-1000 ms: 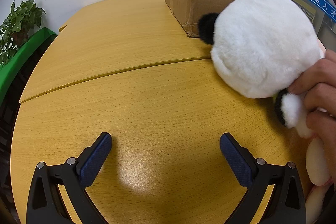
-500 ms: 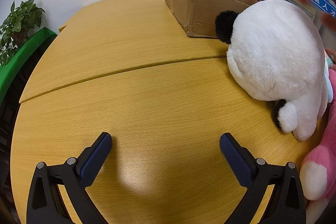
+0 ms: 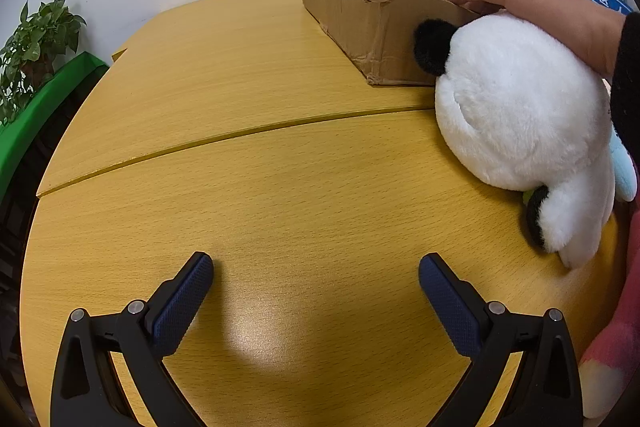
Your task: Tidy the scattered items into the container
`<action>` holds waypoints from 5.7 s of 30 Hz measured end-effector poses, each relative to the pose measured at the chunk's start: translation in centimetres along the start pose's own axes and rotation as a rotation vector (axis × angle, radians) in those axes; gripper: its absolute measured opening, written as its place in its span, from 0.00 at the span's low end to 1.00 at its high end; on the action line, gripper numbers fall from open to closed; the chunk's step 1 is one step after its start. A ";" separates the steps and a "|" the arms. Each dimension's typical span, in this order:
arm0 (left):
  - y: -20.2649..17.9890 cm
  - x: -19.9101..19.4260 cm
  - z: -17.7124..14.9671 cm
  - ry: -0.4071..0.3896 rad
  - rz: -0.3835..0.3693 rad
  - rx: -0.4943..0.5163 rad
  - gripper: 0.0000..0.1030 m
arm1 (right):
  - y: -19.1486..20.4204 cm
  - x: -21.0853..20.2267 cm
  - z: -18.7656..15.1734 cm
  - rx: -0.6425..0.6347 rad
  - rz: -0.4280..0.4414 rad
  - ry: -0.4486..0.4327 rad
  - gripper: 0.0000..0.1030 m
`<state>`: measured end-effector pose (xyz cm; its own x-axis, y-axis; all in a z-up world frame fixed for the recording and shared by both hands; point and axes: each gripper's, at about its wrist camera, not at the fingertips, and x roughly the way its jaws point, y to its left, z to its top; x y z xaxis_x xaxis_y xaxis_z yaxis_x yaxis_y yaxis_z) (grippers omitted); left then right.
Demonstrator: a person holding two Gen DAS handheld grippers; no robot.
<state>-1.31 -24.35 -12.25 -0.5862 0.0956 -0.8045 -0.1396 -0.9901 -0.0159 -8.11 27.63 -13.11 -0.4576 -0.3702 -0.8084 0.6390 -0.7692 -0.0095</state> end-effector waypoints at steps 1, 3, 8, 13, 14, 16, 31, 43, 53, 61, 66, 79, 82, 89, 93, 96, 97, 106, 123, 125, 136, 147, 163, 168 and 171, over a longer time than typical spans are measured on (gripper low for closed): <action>0.0 0.0 0.0 0.000 0.000 0.000 1.00 | 0.0 0.0 0.0 0.000 0.000 0.000 1.00; 0.0 0.0 0.0 0.000 0.000 0.000 1.00 | 0.0 0.0 0.0 0.000 0.000 0.000 1.00; 0.0 0.0 0.0 0.000 0.000 0.000 1.00 | 0.0 0.0 0.0 0.000 0.000 0.000 1.00; 0.0 0.0 0.0 0.000 0.000 0.000 1.00 | 0.0 0.0 0.0 0.000 0.000 0.000 1.00; 0.0 0.0 0.0 0.000 0.000 0.000 1.00 | 0.0 0.0 0.0 0.000 0.000 0.000 1.00; 0.0 0.0 0.0 0.000 0.000 0.000 1.00 | 0.0 0.0 0.0 0.000 0.000 0.000 1.00; 0.0 0.0 0.0 0.000 -0.001 0.001 1.00 | 0.0 0.0 0.0 -0.001 0.000 0.000 1.00; 0.0 0.0 0.0 0.000 -0.001 0.001 1.00 | 0.0 0.0 0.0 -0.001 0.000 0.000 1.00; 0.0 0.3 0.6 0.002 -0.041 0.054 1.00 | 0.0 0.3 0.2 0.010 -0.006 0.000 1.00; -0.4 0.2 0.5 0.001 -0.022 0.029 1.00 | 0.4 0.6 0.9 0.083 -0.061 0.001 1.00; -0.9 -0.6 -0.4 0.022 0.019 -0.025 1.00 | 1.3 0.0 0.2 0.138 -0.104 0.005 1.00; -13.2 -19.7 -5.2 -0.346 0.036 -0.141 1.00 | 13.1 -19.1 -4.4 0.298 -0.225 -0.414 1.00; -17.1 -21.1 -4.1 -0.379 -0.061 -0.139 1.00 | 15.7 -20.9 -2.4 0.309 -0.202 -0.505 1.00; -22.3 -19.3 -3.3 -0.310 -0.111 -0.172 1.00 | 21.4 -18.2 1.7 0.457 -0.141 -0.527 1.00; -24.8 -18.9 -4.3 -0.280 -0.117 -0.136 1.00 | 23.1 -15.9 2.3 0.519 -0.196 -0.399 1.00; -25.7 -18.9 -4.8 -0.269 -0.117 -0.120 1.00 | 24.2 -15.5 2.1 0.504 -0.297 -0.355 1.00; -25.8 -18.9 -4.8 -0.267 -0.120 -0.121 1.00 | 24.3 -15.6 2.0 0.501 -0.322 -0.349 1.00; -26.3 -18.3 -4.3 -0.268 -0.081 -0.113 1.00 | 24.5 -14.9 2.2 0.471 -0.381 -0.301 0.99; -25.7 -15.2 -3.3 -0.231 -0.155 -0.111 1.00 | 22.7 -11.5 3.6 0.457 -0.358 -0.237 1.00; -25.9 -15.2 -3.2 -0.236 -0.158 -0.100 1.00 | 22.5 -11.3 3.7 0.457 -0.361 -0.236 0.99; -25.4 -14.8 -3.1 -0.219 -0.224 -0.129 1.00 | 21.9 -10.8 3.8 0.456 -0.340 -0.233 0.99; -24.5 -12.7 -3.4 -0.152 -0.327 -0.176 1.00 | 20.6 -11.0 2.7 0.476 -0.253 -0.266 1.00; -23.0 -10.1 -4.2 -0.071 -0.456 -0.185 0.81 | 16.2 -5.4 -0.7 0.602 0.057 -0.242 1.00; -22.7 -10.9 -4.7 -0.082 -0.460 -0.161 0.63 | 17.2 -6.0 -0.8 0.546 0.053 -0.268 0.89; -22.7 -12.0 -4.9 -0.099 -0.444 -0.144 0.55 | 19.1 -7.2 -0.6 0.499 0.007 -0.312 0.72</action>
<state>12.83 -3.53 -5.13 -0.5691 0.5148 -0.6412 -0.2856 -0.8550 -0.4330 7.71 15.93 -7.79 -0.6629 -0.4535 -0.5957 0.3086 -0.8904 0.3345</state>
